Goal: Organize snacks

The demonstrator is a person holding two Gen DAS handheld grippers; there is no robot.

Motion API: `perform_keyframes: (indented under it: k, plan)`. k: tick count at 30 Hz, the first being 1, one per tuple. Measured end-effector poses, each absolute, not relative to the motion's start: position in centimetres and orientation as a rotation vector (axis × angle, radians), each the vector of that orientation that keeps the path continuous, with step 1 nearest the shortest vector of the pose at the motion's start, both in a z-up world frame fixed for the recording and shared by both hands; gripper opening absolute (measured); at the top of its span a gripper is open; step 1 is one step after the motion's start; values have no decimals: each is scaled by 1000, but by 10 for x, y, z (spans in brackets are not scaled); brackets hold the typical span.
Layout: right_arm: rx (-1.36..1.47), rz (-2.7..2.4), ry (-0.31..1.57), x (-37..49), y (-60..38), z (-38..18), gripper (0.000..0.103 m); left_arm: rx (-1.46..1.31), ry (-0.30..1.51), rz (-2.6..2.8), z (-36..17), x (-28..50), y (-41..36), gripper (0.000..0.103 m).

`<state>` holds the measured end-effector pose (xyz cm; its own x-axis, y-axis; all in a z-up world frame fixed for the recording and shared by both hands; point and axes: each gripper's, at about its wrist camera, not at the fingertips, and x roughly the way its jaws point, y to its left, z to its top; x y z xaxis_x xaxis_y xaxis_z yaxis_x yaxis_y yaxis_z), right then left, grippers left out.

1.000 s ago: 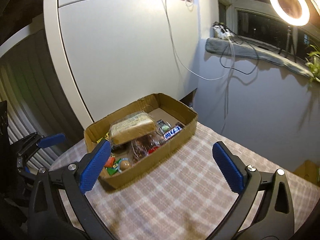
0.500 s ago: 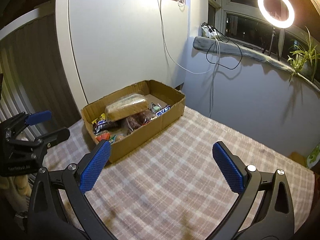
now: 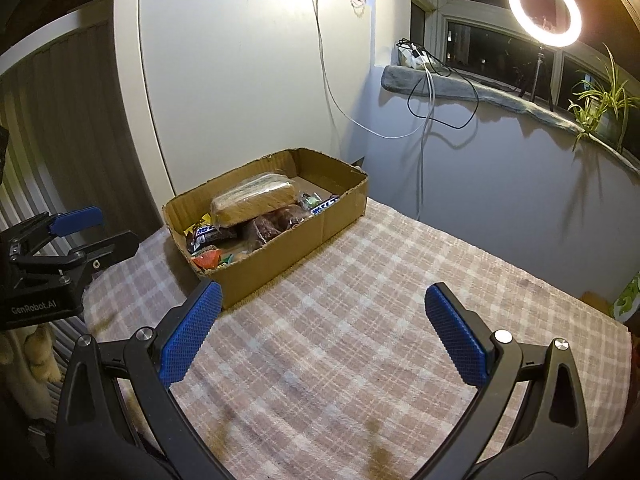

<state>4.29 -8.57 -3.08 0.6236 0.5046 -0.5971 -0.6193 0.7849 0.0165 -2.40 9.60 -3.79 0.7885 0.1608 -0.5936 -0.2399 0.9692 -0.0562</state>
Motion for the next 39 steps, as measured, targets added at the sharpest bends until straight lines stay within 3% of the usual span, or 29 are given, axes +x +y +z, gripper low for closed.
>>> perform_keyframes:
  k: [39]
  plan:
    - [-200, 646, 635, 43, -83, -37, 103, -144, 644, 220, -44, -19, 100, 84]
